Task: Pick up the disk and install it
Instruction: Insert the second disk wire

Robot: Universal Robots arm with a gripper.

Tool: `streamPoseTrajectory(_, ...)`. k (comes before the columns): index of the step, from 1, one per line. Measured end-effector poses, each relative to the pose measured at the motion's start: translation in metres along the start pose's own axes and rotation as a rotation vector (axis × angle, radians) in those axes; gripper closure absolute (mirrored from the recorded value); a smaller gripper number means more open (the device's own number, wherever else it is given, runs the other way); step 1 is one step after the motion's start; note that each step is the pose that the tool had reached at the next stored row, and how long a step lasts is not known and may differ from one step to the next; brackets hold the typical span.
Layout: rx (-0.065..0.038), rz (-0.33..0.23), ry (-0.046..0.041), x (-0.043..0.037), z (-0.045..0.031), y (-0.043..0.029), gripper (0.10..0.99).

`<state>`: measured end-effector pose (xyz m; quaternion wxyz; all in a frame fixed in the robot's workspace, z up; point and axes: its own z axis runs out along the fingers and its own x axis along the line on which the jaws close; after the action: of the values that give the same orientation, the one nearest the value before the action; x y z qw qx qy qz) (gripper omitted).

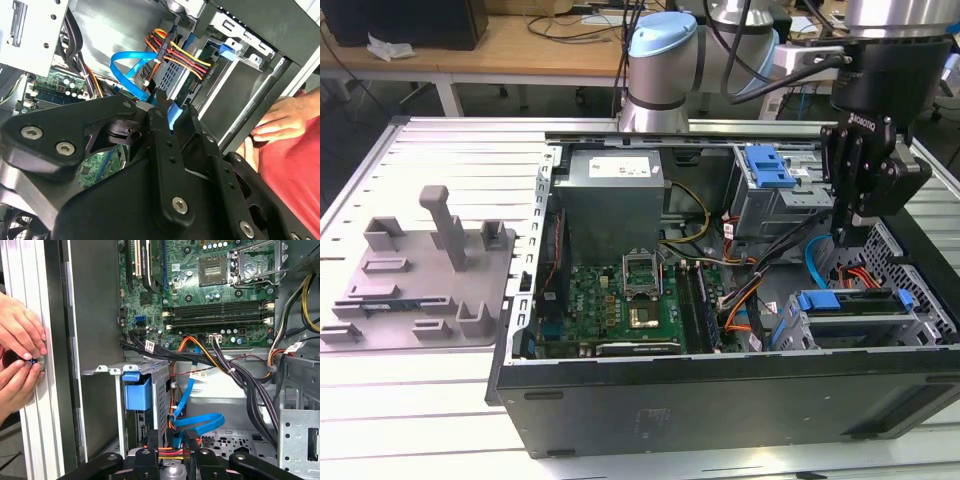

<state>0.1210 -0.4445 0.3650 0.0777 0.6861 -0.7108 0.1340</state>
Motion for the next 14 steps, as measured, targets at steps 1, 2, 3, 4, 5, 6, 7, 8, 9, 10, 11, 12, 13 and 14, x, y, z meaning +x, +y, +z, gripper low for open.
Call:
streamPoseTrajectory(1,0.000,0.000,0.0021,-0.0002,0.0002,0.0000,0.753)
streamPoseTrajectory(2,0.001,0.000,0.0034,-0.0004,0.0003,0.0000,0.753)
streamPoseTrajectory(3,0.001,0.000,0.0045,-0.0005,0.0006,0.0001,0.769)
streamPoseTrajectory(4,0.001,0.000,0.0057,-0.0006,0.0007,0.0001,0.769)
streamPoseTrajectory(5,0.001,0.000,0.0074,-0.0009,0.0009,0.0001,0.843)
streamPoseTrajectory(6,0.001,0.000,0.0086,-0.0010,0.0012,0.0001,0.843)
streamPoseTrajectory(7,0.002,0.000,0.0099,-0.0012,0.0014,0.0002,0.843)
streamPoseTrajectory(8,0.002,0.000,0.0108,-0.0014,0.0016,0.0002,0.843)
streamPoseTrajectory(9,0.002,0.000,0.0116,-0.0015,0.0018,0.0002,0.843)
streamPoseTrajectory(10,0.003,0.000,0.0128,-0.0017,0.0020,0.0002,0.843)
streamPoseTrajectory(11,0.003,0.000,0.0137,-0.0018,0.0023,0.0002,0.843)
streamPoseTrajectory(12,0.004,0.000,0.0139,-0.0019,0.0025,0.0003,0.859)
streamPoseTrajectory(13,0.005,0.000,0.0139,-0.0020,0.0028,0.0003,0.859)
streamPoseTrajectory(14,0.006,0.001,0.0140,-0.0020,0.0030,0.0003,0.925)
